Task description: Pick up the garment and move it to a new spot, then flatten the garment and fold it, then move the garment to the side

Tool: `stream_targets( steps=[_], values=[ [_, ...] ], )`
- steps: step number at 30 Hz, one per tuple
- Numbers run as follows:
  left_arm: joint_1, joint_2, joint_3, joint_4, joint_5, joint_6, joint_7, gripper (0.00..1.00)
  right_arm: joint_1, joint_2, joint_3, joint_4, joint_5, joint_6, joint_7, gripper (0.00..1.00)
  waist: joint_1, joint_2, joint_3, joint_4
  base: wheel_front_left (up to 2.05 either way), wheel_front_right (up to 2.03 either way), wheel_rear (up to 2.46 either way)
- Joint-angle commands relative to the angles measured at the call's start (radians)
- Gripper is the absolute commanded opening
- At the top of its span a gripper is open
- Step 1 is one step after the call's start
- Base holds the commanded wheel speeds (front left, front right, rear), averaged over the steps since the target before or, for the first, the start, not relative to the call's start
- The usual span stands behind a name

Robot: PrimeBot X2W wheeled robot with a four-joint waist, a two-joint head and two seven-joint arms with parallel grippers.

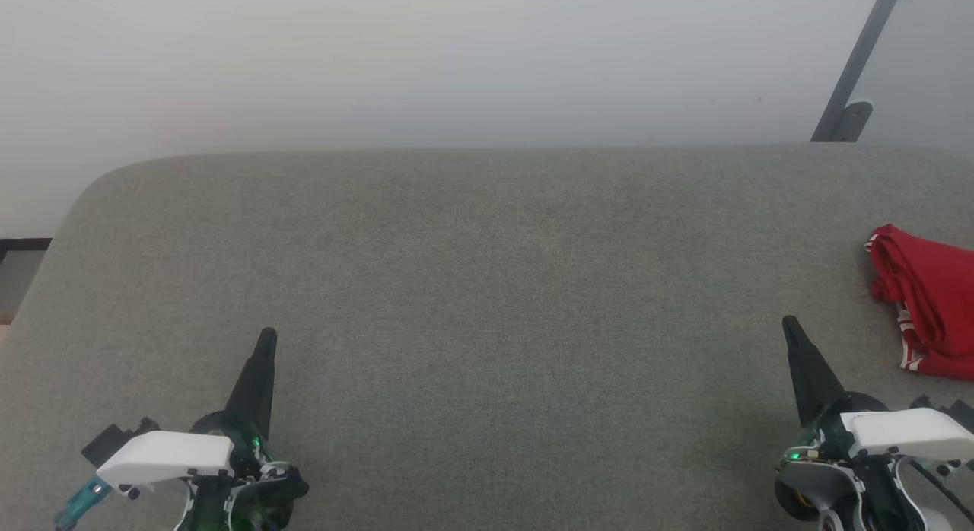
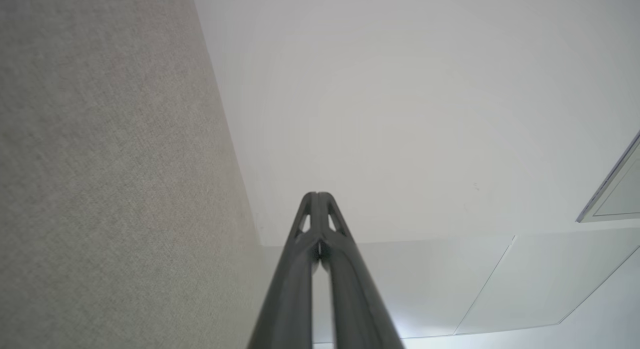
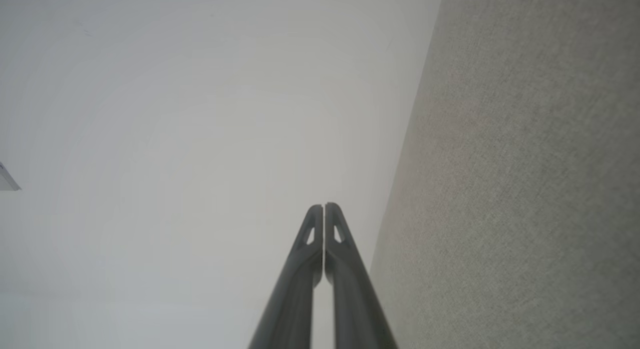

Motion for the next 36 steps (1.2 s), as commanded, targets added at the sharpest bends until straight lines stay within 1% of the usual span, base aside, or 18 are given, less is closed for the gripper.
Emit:
stream_targets(
  steps=[1,36],
  values=[
    [-0.013,-0.002,0.004,0.002,-0.017,-0.003,0.007,0.00,-0.010,0.006,-0.002,0.005,0.021,0.000,0.005,0.00,0.0000,0.0001,0.001,-0.001,0.00,0.00,0.00],
    [-0.014,-0.005,0.008,0.001,-0.010,-0.003,0.010,0.00,-0.009,0.006,-0.001,0.004,0.017,0.000,0.005,0.00,0.0000,0.0001,0.001,-0.001,0.00,0.00,0.00]
  ],
)
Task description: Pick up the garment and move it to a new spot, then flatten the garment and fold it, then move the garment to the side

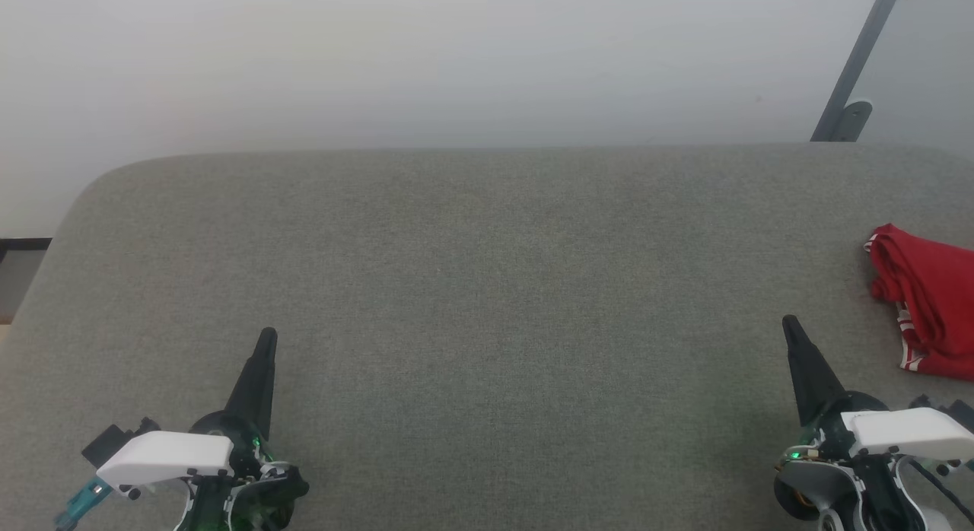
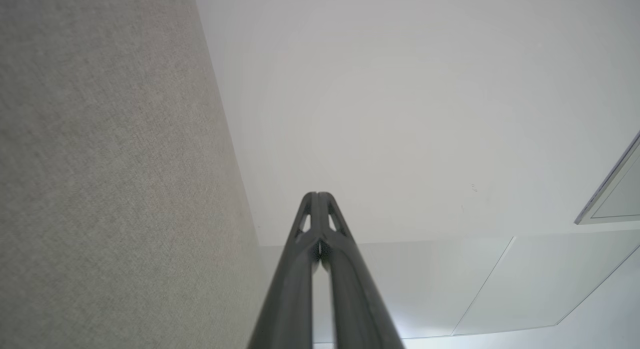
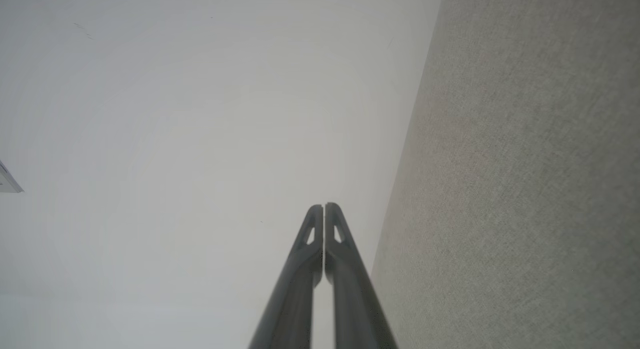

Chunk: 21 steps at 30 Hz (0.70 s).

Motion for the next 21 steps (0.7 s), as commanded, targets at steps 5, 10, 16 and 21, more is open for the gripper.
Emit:
stream_targets(
  steps=[5,10,16,21],
  values=[
    [-0.010,-0.002,0.005,0.000,0.001,-0.003,0.006,0.00,-0.006,0.004,-0.001,0.002,0.004,0.000,0.003,0.00,0.0000,0.0000,0.000,0.000,0.00,0.00,0.00],
    [-0.010,-0.002,0.005,0.000,0.002,-0.003,0.006,0.00,-0.006,0.004,0.000,0.002,0.004,0.000,0.003,0.00,0.0000,0.0000,0.000,0.000,0.00,0.00,0.00],
    [-0.010,-0.002,0.006,0.000,0.002,-0.003,0.007,0.00,-0.006,0.004,0.000,0.002,0.004,0.000,0.003,0.00,0.0000,0.0000,0.000,0.000,0.00,0.00,0.00],
    [-0.010,-0.003,0.006,0.000,0.003,-0.003,0.007,0.00,-0.006,0.004,0.000,0.002,0.004,0.000,0.003,0.00,0.0000,0.0000,0.000,0.000,0.00,0.00,0.00]
  ],
)
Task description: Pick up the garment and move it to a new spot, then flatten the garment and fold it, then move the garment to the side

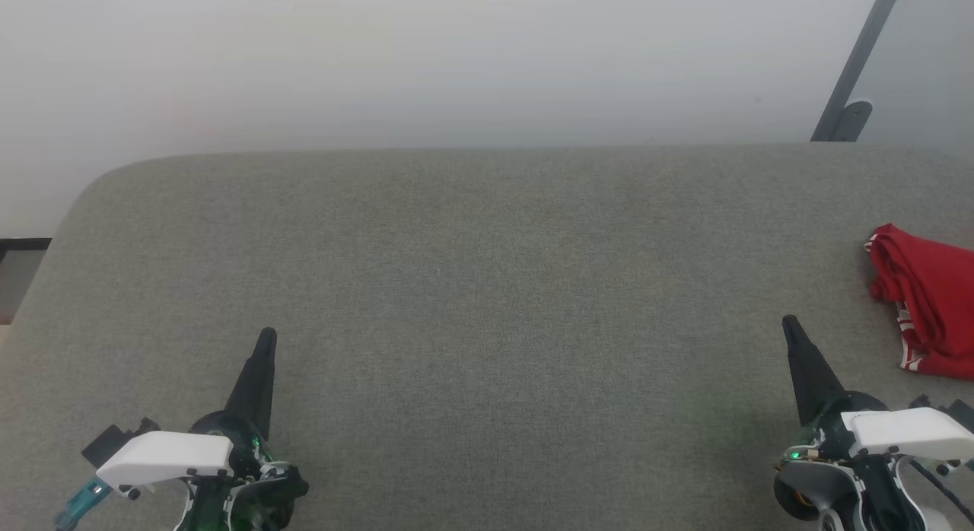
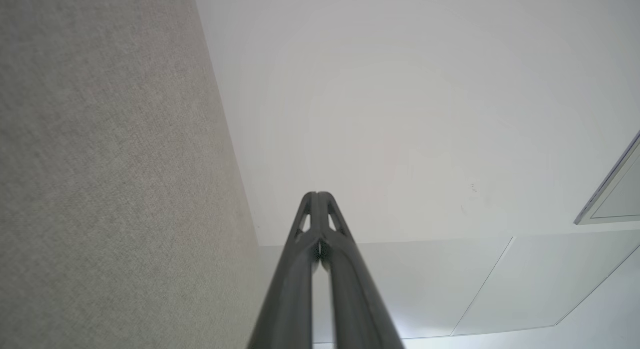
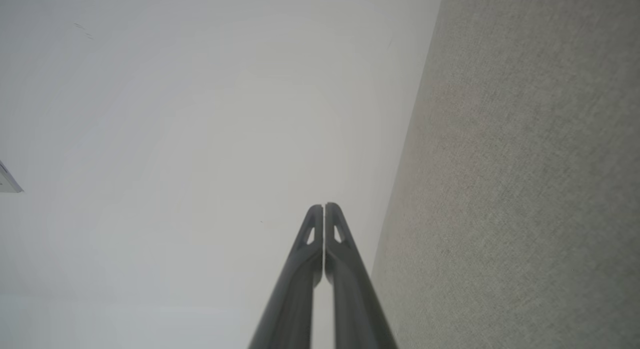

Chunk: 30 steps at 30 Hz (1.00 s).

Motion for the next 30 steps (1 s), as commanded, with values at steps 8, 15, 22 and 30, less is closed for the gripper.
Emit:
stream_targets(
  steps=[8,15,22,30],
  values=[
    [-0.010,-0.002,0.005,0.000,0.003,-0.003,0.005,0.00,-0.006,0.004,-0.001,0.002,0.004,0.000,0.003,0.00,0.0000,0.0000,0.000,0.000,0.00,0.00,0.00],
    [-0.010,-0.002,0.005,0.000,0.004,-0.003,0.006,0.00,-0.006,0.004,-0.001,0.002,0.004,0.000,0.003,0.00,0.0000,0.0000,0.000,0.000,0.00,0.00,0.00],
    [-0.010,-0.003,0.005,0.000,0.004,-0.003,0.006,0.00,-0.006,0.004,-0.001,0.002,0.004,0.000,0.003,0.00,0.0000,0.0000,0.000,0.000,0.00,0.00,0.00],
    [-0.010,-0.003,0.005,0.000,0.004,-0.003,0.006,0.00,-0.006,0.004,-0.001,0.002,0.004,0.000,0.003,0.00,0.0000,0.0000,0.000,0.000,0.00,0.00,0.00]
  ],
)
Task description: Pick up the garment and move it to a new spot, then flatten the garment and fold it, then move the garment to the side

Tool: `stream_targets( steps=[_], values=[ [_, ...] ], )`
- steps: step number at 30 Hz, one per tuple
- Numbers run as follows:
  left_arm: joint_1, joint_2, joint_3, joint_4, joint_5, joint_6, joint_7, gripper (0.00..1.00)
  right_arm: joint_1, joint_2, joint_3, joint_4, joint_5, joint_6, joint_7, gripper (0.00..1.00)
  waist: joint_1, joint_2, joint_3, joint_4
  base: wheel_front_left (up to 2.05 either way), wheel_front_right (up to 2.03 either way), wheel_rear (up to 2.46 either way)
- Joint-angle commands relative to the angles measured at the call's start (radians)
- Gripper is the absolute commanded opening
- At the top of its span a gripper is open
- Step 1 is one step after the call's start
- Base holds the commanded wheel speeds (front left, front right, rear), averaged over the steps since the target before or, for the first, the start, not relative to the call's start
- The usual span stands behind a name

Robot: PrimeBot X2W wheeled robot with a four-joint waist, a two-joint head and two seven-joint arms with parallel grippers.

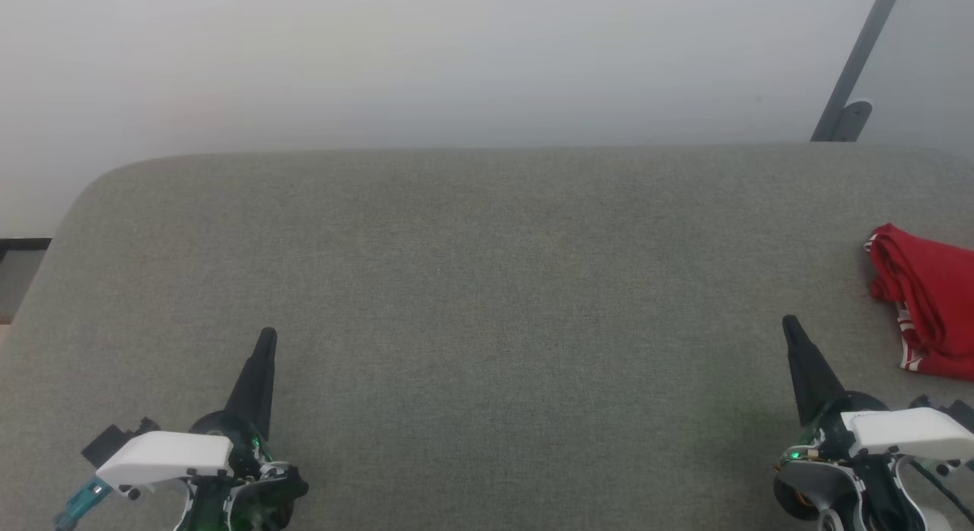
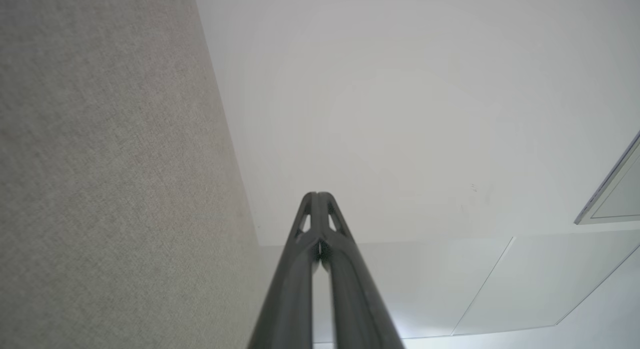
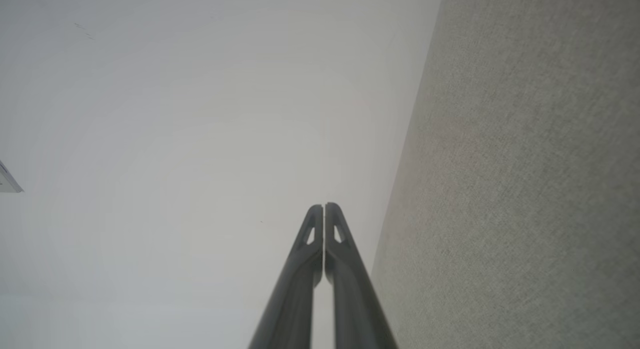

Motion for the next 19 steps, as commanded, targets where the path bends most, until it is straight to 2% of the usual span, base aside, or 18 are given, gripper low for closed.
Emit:
stream_targets(
  steps=[1,19],
  values=[
    [-0.010,-0.002,0.004,0.000,0.003,-0.003,0.004,0.00,-0.006,0.004,0.000,0.002,0.004,0.000,0.003,0.00,0.0000,0.0000,0.000,0.000,0.00,0.00,0.00],
    [-0.010,-0.003,0.004,0.000,0.004,-0.003,0.004,0.00,-0.006,0.004,0.000,0.002,0.004,0.000,0.003,0.00,0.0000,0.0000,0.000,0.000,0.00,0.00,0.00]
  ],
)
